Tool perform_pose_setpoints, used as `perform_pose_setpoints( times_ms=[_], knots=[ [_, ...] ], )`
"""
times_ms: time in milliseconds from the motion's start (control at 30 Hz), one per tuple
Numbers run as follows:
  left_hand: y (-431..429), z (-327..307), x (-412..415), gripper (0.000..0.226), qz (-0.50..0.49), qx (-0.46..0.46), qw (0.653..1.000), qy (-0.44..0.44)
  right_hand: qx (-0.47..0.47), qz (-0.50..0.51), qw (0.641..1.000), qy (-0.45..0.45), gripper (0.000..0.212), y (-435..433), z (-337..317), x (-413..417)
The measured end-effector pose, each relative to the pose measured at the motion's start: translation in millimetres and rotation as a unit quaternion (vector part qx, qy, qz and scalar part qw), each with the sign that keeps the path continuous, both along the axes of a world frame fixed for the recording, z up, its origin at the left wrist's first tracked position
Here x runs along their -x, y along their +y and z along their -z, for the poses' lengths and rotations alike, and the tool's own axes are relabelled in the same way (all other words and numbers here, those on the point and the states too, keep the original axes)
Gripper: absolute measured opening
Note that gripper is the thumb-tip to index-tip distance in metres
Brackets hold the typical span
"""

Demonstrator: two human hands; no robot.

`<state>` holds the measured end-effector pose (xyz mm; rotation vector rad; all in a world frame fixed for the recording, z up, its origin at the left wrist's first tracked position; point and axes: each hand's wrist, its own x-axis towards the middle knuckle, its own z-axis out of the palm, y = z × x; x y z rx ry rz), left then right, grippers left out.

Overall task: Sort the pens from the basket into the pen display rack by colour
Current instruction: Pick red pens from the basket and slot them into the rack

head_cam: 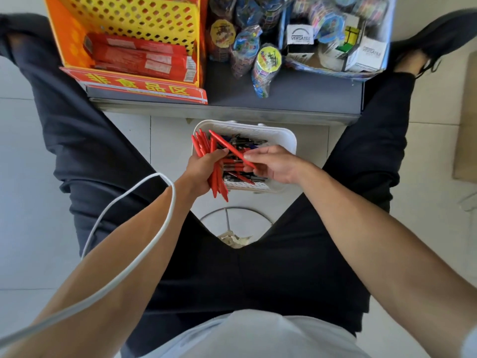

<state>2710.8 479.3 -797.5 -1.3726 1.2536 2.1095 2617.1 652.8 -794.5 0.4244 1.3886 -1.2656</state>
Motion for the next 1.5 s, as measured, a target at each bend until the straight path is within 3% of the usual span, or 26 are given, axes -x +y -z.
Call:
perform_pose_setpoints(
  times_ms=[100, 300, 467, 600, 733, 800, 900, 1300, 1400, 1500],
  knots=[
    [-2, 0, -4, 0.006, -0.012, -0.033, 0.999, -0.009, 0.048, -0.008, 0.998, -0.044, 0.009, -2, -2, -15],
    [-9, -1, -6, 0.019, -0.037, -0.105, 0.993, -0.028, 0.056, 0.02, 0.996, -0.072, 0.006, -12, 8, -24],
    [-9, -2, 1, 0.015, -0.009, -0.113, 0.994, -0.004, 0.031, -0.076, 0.996, -0.038, 0.008, -14, 6, -25],
    [-3, -11, 3, 0.003, 0.009, -0.078, 0.997, -0.009, -0.005, -0.125, 0.99, 0.064, 0.012, -18, 1, -28],
    [-1, -17, -4, 0.009, 0.043, 0.002, 0.999, -0.022, -0.101, -0.149, 0.966, 0.185, 0.018, -11, 4, -33],
    [0, -23, -6, 0.024, 0.057, 0.027, 0.998, -0.025, -0.124, -0.161, 0.953, 0.222, 0.018, -3, -1, -35],
    [2, -40, -10, 0.024, 0.07, 0.047, 0.996, -0.008, -0.142, -0.172, 0.939, 0.26, 0.016, 6, -16, -39],
    [32, -131, -14, 0.021, 0.077, 0.144, 0.981, 0.102, -0.11, -0.109, 0.896, 0.417, 0.014, 3, -113, -49],
    [38, -148, -14, 0.03, 0.068, 0.15, 0.977, 0.139, -0.092, -0.094, 0.888, 0.44, 0.015, 2, -133, -53],
    [42, -160, -20, 0.053, 0.063, 0.163, 0.97, 0.169, -0.079, -0.085, 0.876, 0.468, 0.014, 5, -148, -62]
  ],
)
